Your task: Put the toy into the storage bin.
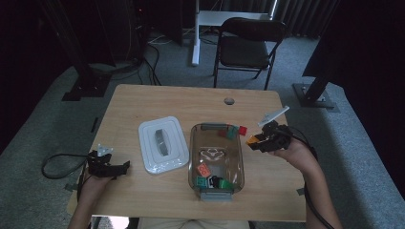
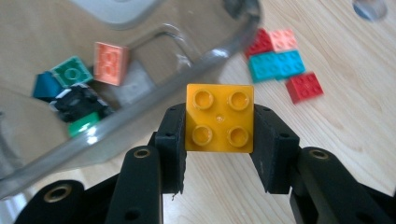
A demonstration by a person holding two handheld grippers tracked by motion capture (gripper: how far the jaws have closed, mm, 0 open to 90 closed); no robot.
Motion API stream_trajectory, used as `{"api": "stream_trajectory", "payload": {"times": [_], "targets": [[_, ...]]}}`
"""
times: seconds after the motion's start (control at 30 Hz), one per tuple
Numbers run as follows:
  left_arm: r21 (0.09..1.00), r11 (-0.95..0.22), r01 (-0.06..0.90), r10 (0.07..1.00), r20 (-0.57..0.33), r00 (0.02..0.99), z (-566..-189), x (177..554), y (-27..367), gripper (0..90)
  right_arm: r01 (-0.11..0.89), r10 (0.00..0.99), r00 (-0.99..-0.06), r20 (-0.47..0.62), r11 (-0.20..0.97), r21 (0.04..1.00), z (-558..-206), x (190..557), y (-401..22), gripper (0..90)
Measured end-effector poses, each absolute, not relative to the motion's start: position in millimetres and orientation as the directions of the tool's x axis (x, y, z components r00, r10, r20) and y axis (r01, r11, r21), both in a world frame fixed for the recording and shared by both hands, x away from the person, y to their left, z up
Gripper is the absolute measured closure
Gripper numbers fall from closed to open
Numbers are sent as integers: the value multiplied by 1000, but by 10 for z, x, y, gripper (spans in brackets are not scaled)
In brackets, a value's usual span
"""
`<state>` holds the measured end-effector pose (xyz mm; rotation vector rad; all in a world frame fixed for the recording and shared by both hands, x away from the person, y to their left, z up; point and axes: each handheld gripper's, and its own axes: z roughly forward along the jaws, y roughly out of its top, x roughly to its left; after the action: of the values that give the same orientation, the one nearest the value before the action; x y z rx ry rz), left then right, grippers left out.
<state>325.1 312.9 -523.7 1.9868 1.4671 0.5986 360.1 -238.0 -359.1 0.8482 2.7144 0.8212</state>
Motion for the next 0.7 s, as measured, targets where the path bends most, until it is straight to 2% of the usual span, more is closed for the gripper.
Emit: {"api": "stream_trajectory", "payload": {"times": [0.33, 0.7], "targets": [[688, -218, 692, 957, 10, 291, -5237, 3251, 3129, 26, 346, 431, -902, -29, 761, 549, -3450, 3413, -1989, 587], [688, -218, 693, 957, 9, 291, -5236, 3250, 3129, 27, 238, 274, -962, 1, 836, 494, -3601, 3286, -1533, 587]]}}
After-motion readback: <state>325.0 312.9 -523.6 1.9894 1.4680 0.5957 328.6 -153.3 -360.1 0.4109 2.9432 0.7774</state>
